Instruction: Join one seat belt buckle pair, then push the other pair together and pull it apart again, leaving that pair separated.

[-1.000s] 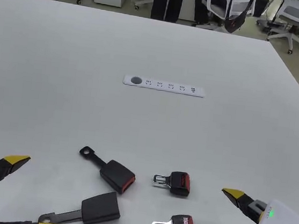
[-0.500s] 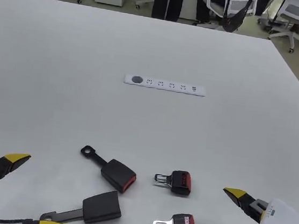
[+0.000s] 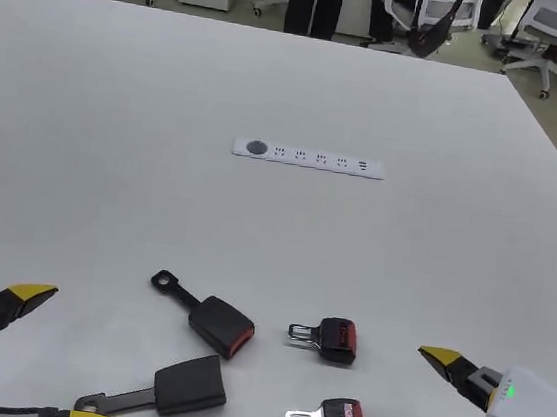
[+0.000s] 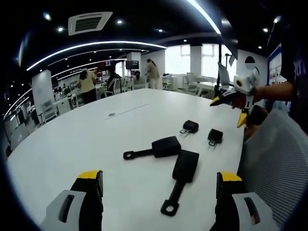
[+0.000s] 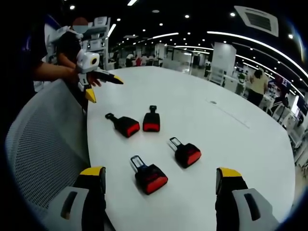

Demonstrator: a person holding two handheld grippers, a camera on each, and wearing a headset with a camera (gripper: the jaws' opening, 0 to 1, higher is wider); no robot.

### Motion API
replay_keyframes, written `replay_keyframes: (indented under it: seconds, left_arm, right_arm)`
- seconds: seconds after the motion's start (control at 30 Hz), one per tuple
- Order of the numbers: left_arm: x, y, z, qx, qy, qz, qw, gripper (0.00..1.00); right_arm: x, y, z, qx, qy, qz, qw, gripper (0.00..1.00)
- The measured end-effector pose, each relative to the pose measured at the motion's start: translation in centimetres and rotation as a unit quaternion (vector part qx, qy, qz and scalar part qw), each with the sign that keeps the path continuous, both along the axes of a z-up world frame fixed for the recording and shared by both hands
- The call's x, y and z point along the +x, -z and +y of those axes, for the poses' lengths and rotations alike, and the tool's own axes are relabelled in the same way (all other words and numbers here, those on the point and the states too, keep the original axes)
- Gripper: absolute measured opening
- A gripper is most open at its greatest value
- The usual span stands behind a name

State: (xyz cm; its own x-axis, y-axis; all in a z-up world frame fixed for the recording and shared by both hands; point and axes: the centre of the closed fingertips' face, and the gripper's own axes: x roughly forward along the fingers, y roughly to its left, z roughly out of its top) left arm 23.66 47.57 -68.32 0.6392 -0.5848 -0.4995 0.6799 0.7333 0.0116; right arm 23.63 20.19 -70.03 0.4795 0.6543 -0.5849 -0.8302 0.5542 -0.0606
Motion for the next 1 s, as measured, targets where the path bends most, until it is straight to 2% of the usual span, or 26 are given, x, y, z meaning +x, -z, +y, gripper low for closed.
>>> replay_keyframes:
  seconds: [0.23,0.37,0.57,0.73,0.83,1.0]
  left_arm:
    - [0.6,-0.4,-0.5,0.01,0.016,0.003,0.9998,0.99]
    - [1.0,0.0,-0.3,0.021,0.031,0.011,0.9992,0.98]
    - [1.3,0.5,-0.8,0.039,0.053,0.024,0.9975,0.98]
    - [1.3,1.5,-1.3,0.055,0.074,0.042,0.9949,0.97]
    - [1.3,2.1,-1.2,0.065,0.086,0.048,0.993,0.95]
    - [1.4,2.8,-1.8,0.078,0.104,0.058,0.9898,0.89]
  right_arm:
    - [0.1,-0.1,-0.3,-0.01,-0.005,0.002,0.9999,0.96]
    - [0.2,0.0,-0.4,-0.019,-0.013,0.005,0.9997,0.95]
    - [0.4,0.0,-0.5,-0.037,-0.03,0.005,0.9989,0.93]
    - [0.6,0.1,-0.5,-0.052,-0.047,0.005,0.9975,0.92]
    - [0.7,0.3,-0.5,-0.059,-0.058,0.008,0.9965,0.91]
    - [0.5,0.7,0.0,-0.072,-0.079,0.016,0.9942,0.87]
